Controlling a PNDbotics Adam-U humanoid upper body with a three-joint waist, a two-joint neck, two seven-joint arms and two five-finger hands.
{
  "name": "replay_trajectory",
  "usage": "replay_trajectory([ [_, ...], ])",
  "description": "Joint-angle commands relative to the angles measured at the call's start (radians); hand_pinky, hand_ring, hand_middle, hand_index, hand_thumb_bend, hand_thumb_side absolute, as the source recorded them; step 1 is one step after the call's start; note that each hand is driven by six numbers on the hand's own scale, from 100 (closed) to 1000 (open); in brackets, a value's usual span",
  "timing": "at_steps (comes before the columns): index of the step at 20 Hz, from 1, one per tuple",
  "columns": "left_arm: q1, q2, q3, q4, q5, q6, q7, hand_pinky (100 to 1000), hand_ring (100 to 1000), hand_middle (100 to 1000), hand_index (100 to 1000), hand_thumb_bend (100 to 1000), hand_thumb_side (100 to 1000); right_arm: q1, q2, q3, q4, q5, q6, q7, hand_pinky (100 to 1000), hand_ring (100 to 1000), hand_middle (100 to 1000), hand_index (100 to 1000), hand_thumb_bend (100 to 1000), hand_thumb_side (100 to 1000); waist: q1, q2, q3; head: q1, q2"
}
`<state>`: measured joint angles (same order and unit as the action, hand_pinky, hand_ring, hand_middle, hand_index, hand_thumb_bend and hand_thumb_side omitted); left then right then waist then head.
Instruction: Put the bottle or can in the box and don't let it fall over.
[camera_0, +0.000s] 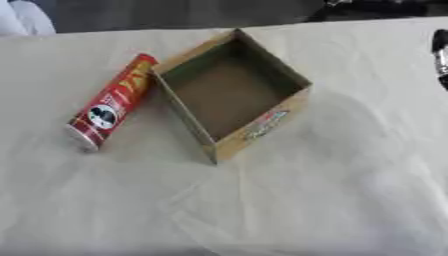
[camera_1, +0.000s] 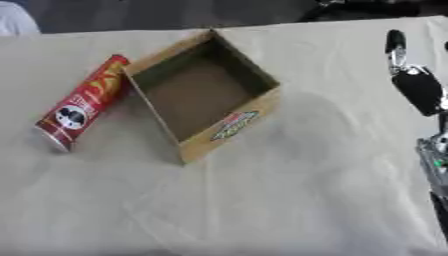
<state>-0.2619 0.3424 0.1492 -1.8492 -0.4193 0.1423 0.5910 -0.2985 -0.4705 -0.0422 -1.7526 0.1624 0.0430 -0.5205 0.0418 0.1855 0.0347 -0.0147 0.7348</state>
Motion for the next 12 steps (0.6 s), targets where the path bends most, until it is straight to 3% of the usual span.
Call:
replay_trajectory([
  [1,-0.013,0.024,-0.005,-0.023,0.012,-0.008,-0.017,735,876,749,754,559,655,-0.013,-0.012,-0.003,-0.007,0.004,-0.001,0.003,856,901,829,877,444,413,-0.001,-0.012,-0.001,0.001,-0.009],
  [6,-0.013,0.027,-0.008,-0.02,0.033,-0.012,-0.079,738,885,760,780,592,640,-0.013,-0.013,-0.003,-0.006,0.004,-0.001,0.002,856,901,830,877,447,412,-0.001,-0.014,-0.001,0.003,-0.01],
  [12,-0.011,0.036,-0.019,0.003,0.022,0.057,-0.168,745,901,775,801,595,677,-0.013,-0.013,-0.003,-0.004,0.004,-0.001,0.003,856,901,830,877,452,412,0.001,-0.017,-0.003,0.004,-0.013],
])
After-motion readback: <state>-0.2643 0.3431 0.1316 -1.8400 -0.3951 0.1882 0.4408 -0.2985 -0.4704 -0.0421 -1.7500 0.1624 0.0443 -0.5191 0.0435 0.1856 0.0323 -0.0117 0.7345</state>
